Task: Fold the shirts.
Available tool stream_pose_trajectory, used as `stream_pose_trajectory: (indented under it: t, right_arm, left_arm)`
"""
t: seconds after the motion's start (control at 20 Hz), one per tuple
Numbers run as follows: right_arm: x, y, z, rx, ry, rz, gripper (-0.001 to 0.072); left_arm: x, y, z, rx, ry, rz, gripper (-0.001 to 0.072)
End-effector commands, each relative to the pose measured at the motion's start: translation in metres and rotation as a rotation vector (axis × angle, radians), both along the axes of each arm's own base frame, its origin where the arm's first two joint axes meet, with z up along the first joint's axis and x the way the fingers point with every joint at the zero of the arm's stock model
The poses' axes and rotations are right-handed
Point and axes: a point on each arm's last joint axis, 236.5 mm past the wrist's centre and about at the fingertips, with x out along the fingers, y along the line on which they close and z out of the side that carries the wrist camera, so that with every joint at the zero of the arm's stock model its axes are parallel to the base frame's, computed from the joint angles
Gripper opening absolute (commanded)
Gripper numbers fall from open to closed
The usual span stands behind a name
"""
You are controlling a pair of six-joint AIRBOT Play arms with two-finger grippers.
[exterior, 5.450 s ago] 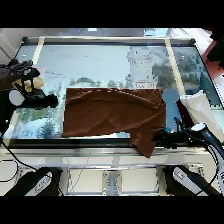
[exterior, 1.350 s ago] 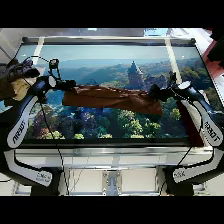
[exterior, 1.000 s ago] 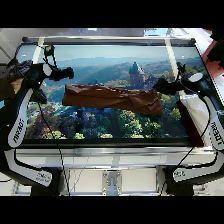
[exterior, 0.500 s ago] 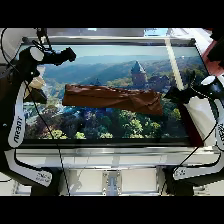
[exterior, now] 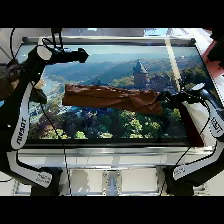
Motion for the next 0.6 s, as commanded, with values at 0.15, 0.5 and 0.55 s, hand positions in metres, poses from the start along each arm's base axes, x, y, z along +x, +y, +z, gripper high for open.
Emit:
stream_pose_trajectory:
  t: [0.15,0.5,0.55]
  right_arm:
    - [0.011,0.008,-0.012,0.020,-0.015,-0.025,0.0636]
    - [0.022,0.063,0.010,0.154,-0.092,0.075,0.0036]
    - [0.024,0.069,0.022,0.188,-0.114,0.100,0.0036]
  left_arm:
    - [-0.005,-0.016,0.001,0.010,-0.013,-0.039,0.0621]
    - [-0.019,-0.032,-0.023,0.032,0.066,-0.099,0.0354]
    - [-0.023,-0.036,-0.031,0.035,0.096,-0.117,0.0222]
